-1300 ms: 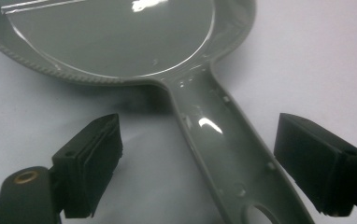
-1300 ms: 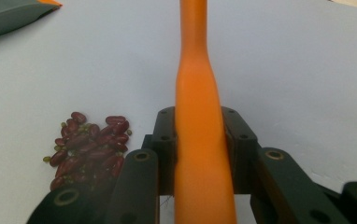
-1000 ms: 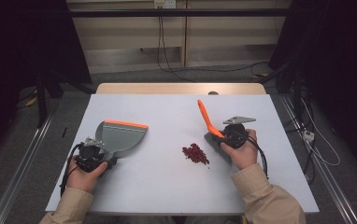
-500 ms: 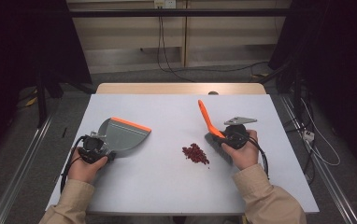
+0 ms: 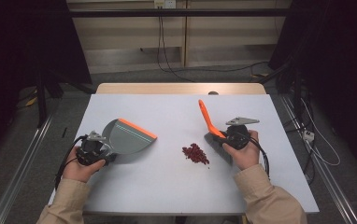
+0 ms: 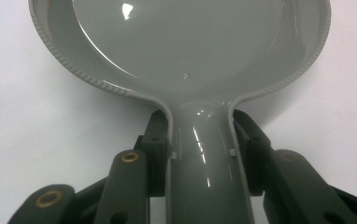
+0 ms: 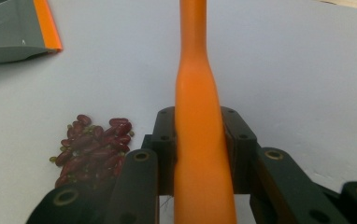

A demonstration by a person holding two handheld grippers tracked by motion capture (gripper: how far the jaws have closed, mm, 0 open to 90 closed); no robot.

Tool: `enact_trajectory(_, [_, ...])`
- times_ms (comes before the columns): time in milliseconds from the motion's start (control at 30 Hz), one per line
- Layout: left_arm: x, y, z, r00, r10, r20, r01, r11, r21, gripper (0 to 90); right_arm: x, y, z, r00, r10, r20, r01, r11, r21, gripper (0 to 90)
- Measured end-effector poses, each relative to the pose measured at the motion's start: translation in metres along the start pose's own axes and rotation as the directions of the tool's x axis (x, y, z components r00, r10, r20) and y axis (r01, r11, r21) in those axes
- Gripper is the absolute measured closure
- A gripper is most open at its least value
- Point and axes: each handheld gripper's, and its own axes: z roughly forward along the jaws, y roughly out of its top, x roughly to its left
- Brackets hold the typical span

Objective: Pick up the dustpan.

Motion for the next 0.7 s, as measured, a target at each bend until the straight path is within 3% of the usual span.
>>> enact_trajectory(133, [-0.011, 0.002, -0.009, 0.9977, 0.047, 0.048, -0.047, 0.9989, -0.01, 63.4, 0.001, 0.0, 0.0, 1.0, 0.0, -0.006, 0.0, 1.0, -0.008, 71.1])
enact_trajectory(300, [-0.024, 0.001, -0.011, 0.9867, 0.103, 0.126, -0.103, 0.9947, -0.011, 63.4, -0.001, 0.001, -0.003, 1.0, 0.007, -0.003, -0.008, 1.0, -0.023, 71.1])
enact_trajectory(467, [-0.036, -0.001, -0.012, 0.9714, 0.135, 0.195, -0.135, 0.9908, -0.014, 63.3, -0.001, 0.003, -0.005, 0.9999, 0.012, -0.008, -0.012, 0.999, -0.038, 71.1])
enact_trajectory(533, [-0.041, -0.001, -0.013, 0.9629, 0.168, 0.211, -0.169, 0.9855, -0.013, 63.4, -0.001, 0.003, -0.005, 0.9998, 0.017, -0.01, -0.018, 0.999, -0.042, 71.1])
enact_trajectory(700, [-0.053, -0.002, -0.015, 0.9402, 0.201, 0.275, -0.206, 0.9785, -0.013, 63.3, 0.001, 0.003, -0.005, 0.9999, 0.011, -0.01, -0.011, 0.998, -0.059, 71.1])
